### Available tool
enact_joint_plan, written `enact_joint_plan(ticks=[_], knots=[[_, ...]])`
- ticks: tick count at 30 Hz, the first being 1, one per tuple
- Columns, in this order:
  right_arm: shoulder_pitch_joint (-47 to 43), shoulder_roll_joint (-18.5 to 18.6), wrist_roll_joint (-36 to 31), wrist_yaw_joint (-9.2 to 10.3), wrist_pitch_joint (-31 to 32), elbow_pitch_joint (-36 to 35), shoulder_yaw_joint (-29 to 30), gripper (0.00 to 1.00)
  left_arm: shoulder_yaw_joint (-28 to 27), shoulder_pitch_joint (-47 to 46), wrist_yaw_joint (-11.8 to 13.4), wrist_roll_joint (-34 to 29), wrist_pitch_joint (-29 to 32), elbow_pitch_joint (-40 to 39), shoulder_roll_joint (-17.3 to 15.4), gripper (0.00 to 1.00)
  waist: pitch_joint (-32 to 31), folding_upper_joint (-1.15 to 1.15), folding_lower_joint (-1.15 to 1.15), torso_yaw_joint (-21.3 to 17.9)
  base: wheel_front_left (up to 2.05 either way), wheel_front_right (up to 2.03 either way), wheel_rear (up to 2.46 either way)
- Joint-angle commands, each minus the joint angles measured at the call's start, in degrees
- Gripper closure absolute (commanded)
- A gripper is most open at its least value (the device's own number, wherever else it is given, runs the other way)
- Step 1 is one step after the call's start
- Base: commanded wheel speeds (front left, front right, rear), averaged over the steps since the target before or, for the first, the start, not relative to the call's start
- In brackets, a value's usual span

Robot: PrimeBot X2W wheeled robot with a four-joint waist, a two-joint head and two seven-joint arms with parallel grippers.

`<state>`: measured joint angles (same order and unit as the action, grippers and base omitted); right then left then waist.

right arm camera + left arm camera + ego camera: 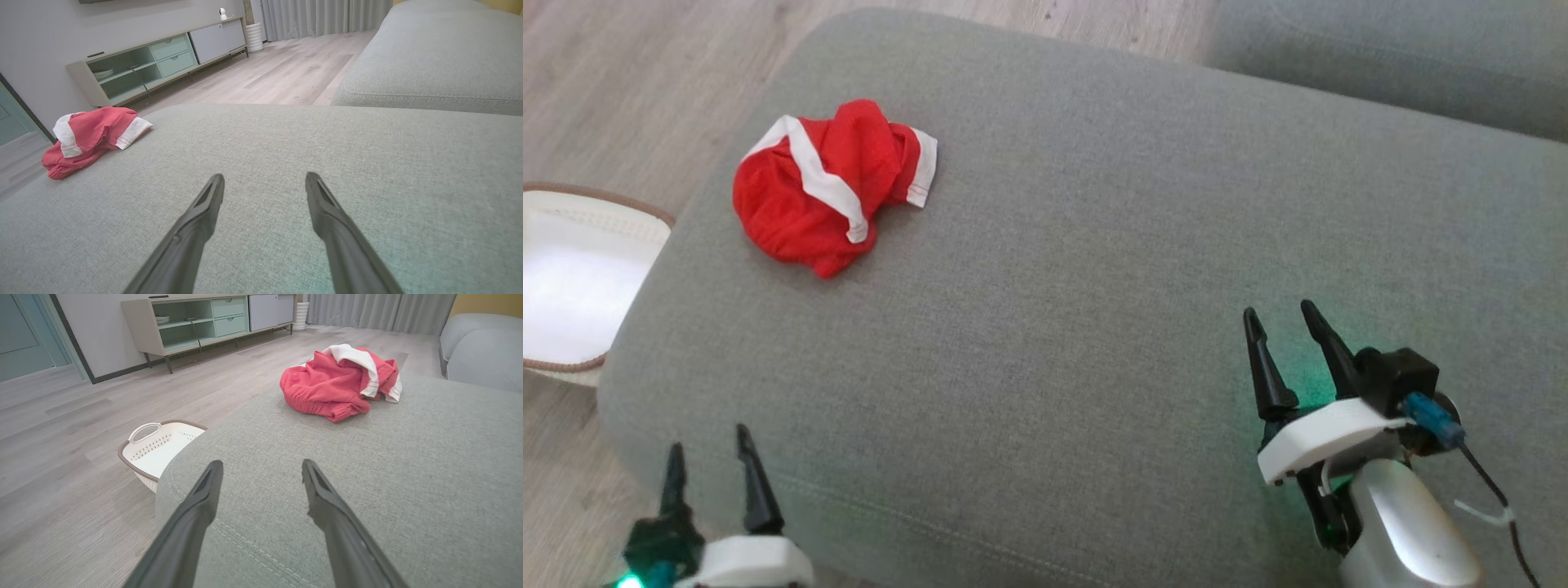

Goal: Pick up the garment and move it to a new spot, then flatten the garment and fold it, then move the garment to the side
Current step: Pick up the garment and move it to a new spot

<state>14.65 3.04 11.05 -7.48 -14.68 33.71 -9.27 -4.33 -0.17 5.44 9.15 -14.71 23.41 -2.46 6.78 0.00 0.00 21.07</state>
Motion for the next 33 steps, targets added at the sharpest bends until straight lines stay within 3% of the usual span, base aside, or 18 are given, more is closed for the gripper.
enact_joint_plan(ticks=[1,7,16,22,33], knots=[[2.39,-0.16,-0.60,-0.01,-0.31,-1.51,-1.57,0.00,-3.87,-3.59,-0.61,0.06,-0.29,-1.29,-0.42,0.00,1.35,0.00,0.00,-0.55,0.00,0.00,0.00],[4.16,-0.16,-2.57,-0.01,-0.31,-2.41,-1.40,0.00,-8.00,-12.17,-4.26,-0.44,-0.29,1.16,-3.20,0.00,5.59,0.00,0.00,-2.86,0.00,0.00,0.00],[7.11,-0.16,-4.36,-0.01,-0.31,-3.59,-1.55,0.00,-8.86,-27.11,-7.06,-1.66,-0.29,8.27,-8.95,0.00,11.46,0.00,0.00,-6.82,0.00,0.00,0.00],[9.10,-0.15,-5.21,-0.01,-0.31,-4.83,-1.00,0.00,-9.17,-36.36,-10.60,0.55,-0.29,18.11,-12.76,0.00,15.26,0.00,0.00,-9.86,0.00,0.00,0.00],[9.21,0.24,-6.11,-0.01,-0.32,-4.70,1.19,0.00,-7.14,-42.75,-12.77,4.94,-0.29,31.62,-13.81,0.00,16.78,0.00,0.00,-11.90,0.00,0.00,0.00]])
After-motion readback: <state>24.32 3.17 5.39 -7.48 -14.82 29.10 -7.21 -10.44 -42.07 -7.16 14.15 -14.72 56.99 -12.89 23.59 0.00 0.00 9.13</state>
